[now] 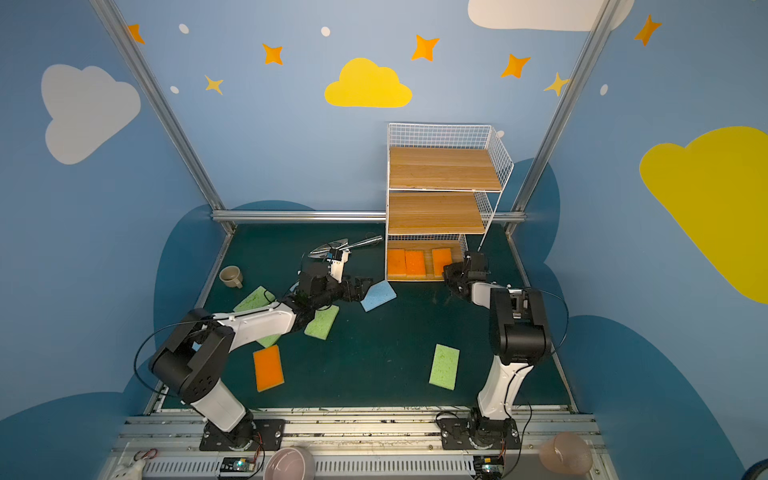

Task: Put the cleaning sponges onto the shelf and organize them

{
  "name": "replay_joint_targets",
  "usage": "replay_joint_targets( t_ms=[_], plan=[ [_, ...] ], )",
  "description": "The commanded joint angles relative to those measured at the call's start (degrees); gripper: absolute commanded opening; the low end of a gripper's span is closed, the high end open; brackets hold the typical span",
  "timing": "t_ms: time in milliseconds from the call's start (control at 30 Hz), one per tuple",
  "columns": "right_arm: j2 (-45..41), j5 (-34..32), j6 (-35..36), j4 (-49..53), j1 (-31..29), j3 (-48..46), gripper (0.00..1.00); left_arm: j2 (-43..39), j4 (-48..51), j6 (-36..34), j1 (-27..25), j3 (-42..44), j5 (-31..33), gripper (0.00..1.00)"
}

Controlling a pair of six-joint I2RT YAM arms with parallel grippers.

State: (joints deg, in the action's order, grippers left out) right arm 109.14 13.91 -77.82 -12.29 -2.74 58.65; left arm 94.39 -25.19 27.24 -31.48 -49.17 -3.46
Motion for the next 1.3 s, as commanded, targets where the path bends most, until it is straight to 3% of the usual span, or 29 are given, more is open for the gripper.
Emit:
replay_joint_targets(
  t_ms=[0, 500, 1267],
  plan=[
    [2.07, 1.39, 0.31, -0.02, -1.39, 3.55, 0.0, -3.66, 6.51, 3.33, 0.02, -0.22, 5.71, 1.0],
    [5.16, 3.48, 0.65, -0.33, -3.89, 6.92, 0.0, -7.86, 9.72, 4.82, 0.55, 4.72, 8.21, 1.0],
    [-5.44, -0.44, 1.09, -0.72, -3.94, -2.14, 0.0, -11.79, 10.16, 6.28, 0.94, 9.97, 9.53, 1.0]
  ],
)
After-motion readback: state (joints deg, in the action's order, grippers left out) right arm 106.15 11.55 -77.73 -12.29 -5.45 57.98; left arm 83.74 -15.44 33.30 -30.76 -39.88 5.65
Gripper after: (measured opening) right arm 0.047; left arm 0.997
